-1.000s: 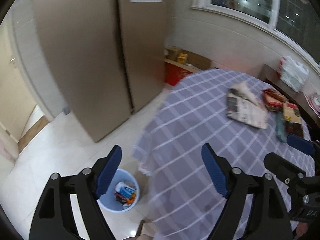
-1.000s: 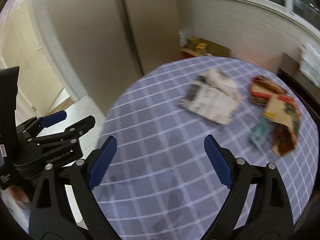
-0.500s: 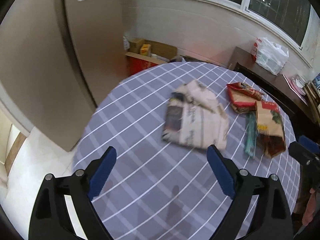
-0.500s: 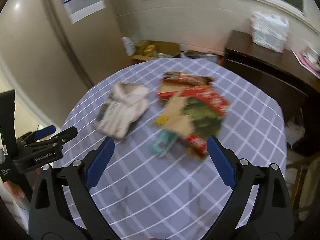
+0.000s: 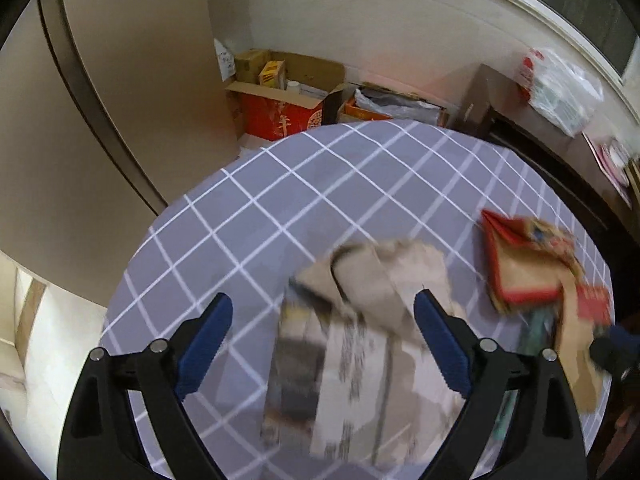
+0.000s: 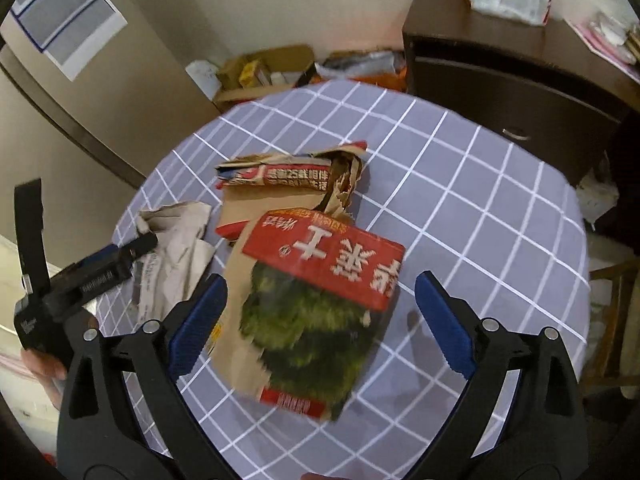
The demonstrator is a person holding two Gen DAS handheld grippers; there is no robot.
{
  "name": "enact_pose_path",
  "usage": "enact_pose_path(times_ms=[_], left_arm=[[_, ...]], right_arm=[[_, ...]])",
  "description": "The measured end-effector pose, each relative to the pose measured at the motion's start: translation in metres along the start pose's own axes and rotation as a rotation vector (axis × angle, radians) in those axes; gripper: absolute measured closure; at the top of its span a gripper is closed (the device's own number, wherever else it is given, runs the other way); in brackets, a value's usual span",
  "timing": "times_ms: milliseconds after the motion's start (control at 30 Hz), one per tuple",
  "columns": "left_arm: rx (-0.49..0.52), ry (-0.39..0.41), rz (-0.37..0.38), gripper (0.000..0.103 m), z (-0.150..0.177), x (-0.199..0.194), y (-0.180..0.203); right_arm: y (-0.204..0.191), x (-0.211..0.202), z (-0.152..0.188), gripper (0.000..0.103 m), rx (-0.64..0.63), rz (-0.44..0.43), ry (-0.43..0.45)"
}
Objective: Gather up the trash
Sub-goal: 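Grasp the red-banded paper bag with the right tool while the left tool grasps crumpled paper, then carry the paper bag and crumpled paper with both tools over the bucket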
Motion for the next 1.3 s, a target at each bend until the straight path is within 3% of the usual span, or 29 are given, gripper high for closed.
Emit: enact_pose_path(times_ms=[133, 167, 200, 233, 267, 333, 400, 433, 600, 733, 933, 1300], left_arm=[[-0.01, -0.011, 0.029, 0.014, -0.01, 0.018, 0.0], [0.001, -0.01, 0.025, 0.02, -0.011, 0.021, 0.001], [0.01, -0.012, 0.017, 0.039, -0.012, 0.024, 0.002], [0.019, -0.006, 0.013, 0.047, -0.011, 0.024, 0.002], [0.027, 0.004, 0.012, 0.049, -0.011, 0.022, 0.002], [0.042, 0.01, 0.018, 0.052, -0.01, 0.018, 0.002], [0.052, 0.015, 0.018, 0.053, -0.01, 0.016, 0.002], [0.053, 0.018, 0.013, 0.06, -0.009, 0.015, 0.0], [0.05, 0.043, 0.008, 0.075, -0.005, -0.003, -0.006], [0.06, 0.055, -0.002, 0.088, 0.002, -0.015, -0.011], [0.059, 0.077, -0.016, 0.096, 0.008, -0.035, -0.024], [0.034, 0.142, -0.038, 0.099, 0.026, -0.081, -0.059]], right_arm=[[0.006, 0.022, -0.002, 0.009, 0.028, -0.039, -0.037], [0.007, 0.026, -0.002, 0.009, 0.039, -0.054, -0.047], [0.007, 0.028, -0.001, 0.009, 0.044, -0.061, -0.053], [0.008, 0.03, 0.0, 0.01, 0.049, -0.074, -0.059], [0.009, 0.031, 0.001, 0.01, 0.055, -0.094, -0.067], [0.01, 0.03, 0.003, 0.019, 0.06, -0.105, -0.063], [0.007, 0.027, 0.005, 0.043, 0.055, -0.137, -0.067], [0.007, 0.024, 0.006, 0.049, 0.058, -0.155, -0.067], [-0.005, 0.009, 0.012, 0.052, 0.02, -0.11, -0.048], [-0.011, -0.004, 0.018, 0.052, 0.018, -0.128, -0.033], [-0.02, -0.025, 0.026, 0.052, 0.005, -0.118, -0.005], [-0.043, -0.049, 0.036, 0.052, -0.028, -0.117, 0.035]])
Point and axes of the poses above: each gripper's, at about its wrist camera, not at the fingertips, and x roughly the way its jaws point, y to its right, z to its underside, the point moved 2 cm from there along x, roughly the way its jaws point, and after that the axes turned 13 degrees about -x, right-handed, at the moved point
